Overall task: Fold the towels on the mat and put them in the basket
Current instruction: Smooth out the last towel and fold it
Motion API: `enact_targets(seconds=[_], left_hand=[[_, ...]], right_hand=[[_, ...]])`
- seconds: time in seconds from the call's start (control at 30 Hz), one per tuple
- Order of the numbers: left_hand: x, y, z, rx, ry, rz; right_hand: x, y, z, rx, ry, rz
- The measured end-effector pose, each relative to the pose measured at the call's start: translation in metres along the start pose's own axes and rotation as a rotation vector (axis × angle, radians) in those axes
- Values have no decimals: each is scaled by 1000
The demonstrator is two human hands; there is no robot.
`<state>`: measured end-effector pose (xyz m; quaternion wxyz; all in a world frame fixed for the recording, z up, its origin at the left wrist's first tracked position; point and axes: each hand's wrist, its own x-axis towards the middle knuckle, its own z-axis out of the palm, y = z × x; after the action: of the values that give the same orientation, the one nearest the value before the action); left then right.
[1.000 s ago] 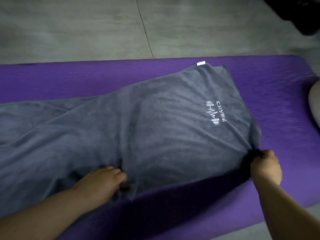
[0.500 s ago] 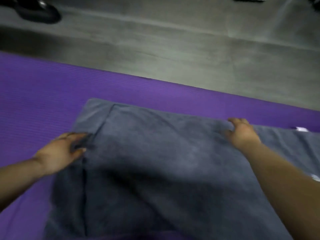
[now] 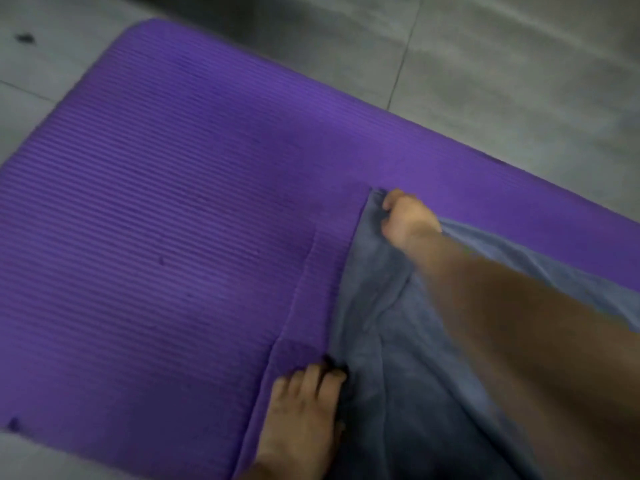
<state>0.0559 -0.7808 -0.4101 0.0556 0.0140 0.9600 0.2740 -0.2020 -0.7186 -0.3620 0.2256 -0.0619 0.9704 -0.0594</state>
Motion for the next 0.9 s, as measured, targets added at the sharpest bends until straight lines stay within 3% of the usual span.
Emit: enact_targets(seconds=[0.07,0.2,0.3,0.37,0.5,0.63,0.7,0.8,0.9], left_hand=[[3,-8,-6,-82,124,21],[21,-51,-41,-217,299,-111],[34,-85,-77,-35,364,-277],[32,-89,-82,104,366,-284],[24,-48,-57,192,245,-55],[37,-24,-39,216,219,-159],[38,-30,-39,204,283,-127],[34,-43,-47,201,260,-27],[26,-46,-55,280,209,-72]], right_hand=[[6,-1,-8,-19,56,14],[21,-18,-30,119,262,18],[26,-39,-38,206,275,-139],[11,-43,-36,173,203,-209],[-54,3,-5,-122,119,-311],[-113,79,49,-338,160,-387],[-132,101,67,-321,122,-299],[-149,107,80,-241,199,-223],[-155,101,90,-150,279,-321]])
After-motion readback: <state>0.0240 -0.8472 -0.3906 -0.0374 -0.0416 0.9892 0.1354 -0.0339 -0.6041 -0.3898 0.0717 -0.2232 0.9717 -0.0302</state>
